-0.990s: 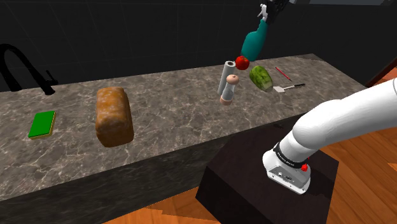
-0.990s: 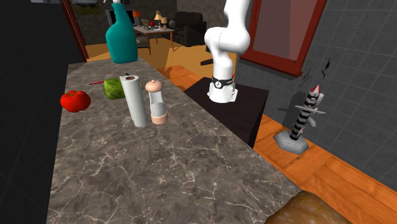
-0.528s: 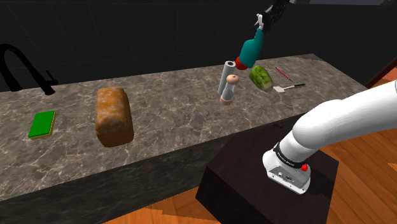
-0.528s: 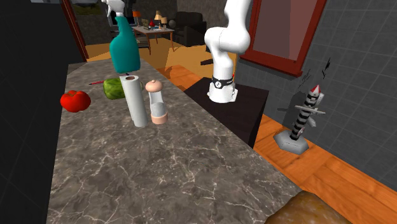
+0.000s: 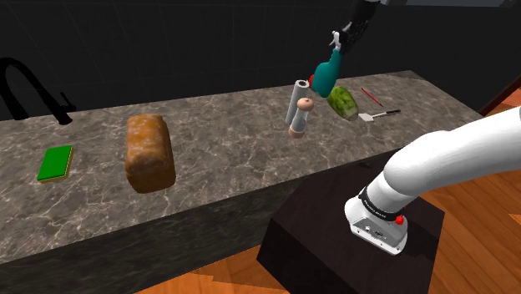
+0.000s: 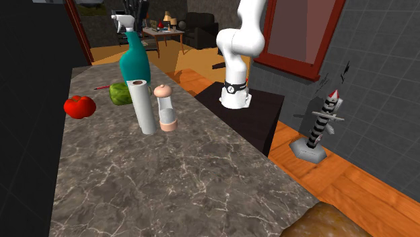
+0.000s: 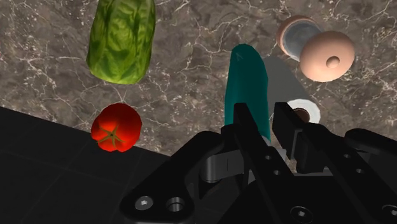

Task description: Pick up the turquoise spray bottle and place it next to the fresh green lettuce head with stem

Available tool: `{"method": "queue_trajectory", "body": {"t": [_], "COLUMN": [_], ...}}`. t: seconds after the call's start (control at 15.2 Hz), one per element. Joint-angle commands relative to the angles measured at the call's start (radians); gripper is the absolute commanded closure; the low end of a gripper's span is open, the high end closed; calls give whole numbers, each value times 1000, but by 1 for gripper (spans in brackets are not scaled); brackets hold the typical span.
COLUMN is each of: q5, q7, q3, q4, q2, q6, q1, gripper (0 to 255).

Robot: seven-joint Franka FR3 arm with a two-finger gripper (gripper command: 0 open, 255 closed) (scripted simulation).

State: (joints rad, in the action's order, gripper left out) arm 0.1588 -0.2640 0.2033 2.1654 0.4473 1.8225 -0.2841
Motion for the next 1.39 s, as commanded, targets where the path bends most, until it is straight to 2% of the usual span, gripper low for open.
{"method": "queue_trajectory", "body": {"t": [0.0, 1.32], "q5": [3, 22], "q7": [2, 21], "q3": [2, 24], "q4": [32, 270], "q2": [5, -34], "q6": [28, 304], "q1": [-1, -10], "gripper": [255, 255]}}
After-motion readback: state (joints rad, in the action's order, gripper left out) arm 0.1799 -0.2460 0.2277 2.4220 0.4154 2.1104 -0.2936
